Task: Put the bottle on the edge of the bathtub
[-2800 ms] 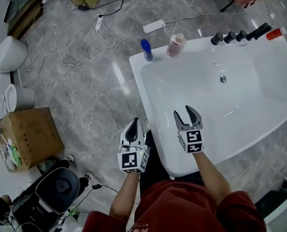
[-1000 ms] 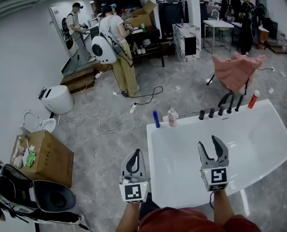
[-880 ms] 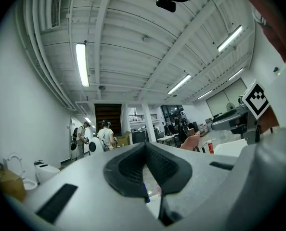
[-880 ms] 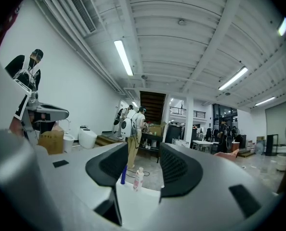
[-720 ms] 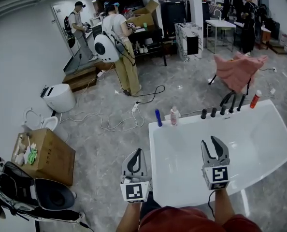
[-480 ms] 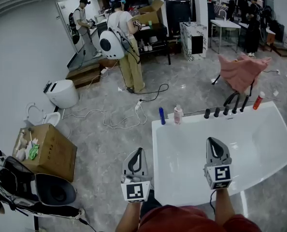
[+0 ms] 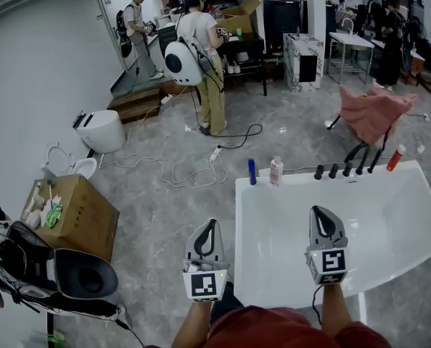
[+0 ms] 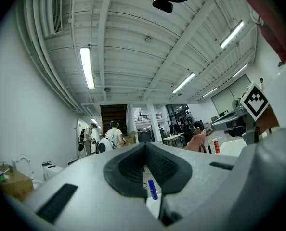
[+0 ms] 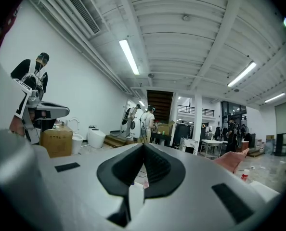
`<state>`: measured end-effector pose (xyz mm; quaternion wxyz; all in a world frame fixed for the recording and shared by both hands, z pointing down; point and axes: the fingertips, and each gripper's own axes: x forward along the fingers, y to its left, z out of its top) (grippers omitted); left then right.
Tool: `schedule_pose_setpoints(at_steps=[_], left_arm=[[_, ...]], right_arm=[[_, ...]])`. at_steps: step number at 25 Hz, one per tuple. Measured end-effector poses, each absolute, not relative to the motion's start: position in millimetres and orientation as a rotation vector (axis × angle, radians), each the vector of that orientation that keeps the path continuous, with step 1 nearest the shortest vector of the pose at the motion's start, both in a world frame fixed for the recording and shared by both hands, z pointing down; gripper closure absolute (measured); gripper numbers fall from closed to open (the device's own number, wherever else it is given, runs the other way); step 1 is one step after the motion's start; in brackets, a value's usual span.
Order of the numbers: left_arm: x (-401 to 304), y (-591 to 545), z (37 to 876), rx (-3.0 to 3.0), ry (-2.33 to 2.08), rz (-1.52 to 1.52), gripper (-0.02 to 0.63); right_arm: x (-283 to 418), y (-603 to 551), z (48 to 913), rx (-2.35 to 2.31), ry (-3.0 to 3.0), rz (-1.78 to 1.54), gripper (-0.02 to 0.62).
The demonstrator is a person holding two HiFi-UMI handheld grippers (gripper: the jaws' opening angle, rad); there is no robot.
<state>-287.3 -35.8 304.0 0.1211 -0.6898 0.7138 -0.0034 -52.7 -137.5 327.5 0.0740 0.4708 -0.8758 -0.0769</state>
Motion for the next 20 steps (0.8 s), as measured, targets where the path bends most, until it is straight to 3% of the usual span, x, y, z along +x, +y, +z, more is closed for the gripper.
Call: schedule_pose_setpoints(at_steps=[20], left_arm=[[-305, -36, 314, -2.008, 2.141, -0.013, 0.601]], right_arm=[[-77, -142, 338, 1.348, -2.654, -0.253, 0.597]])
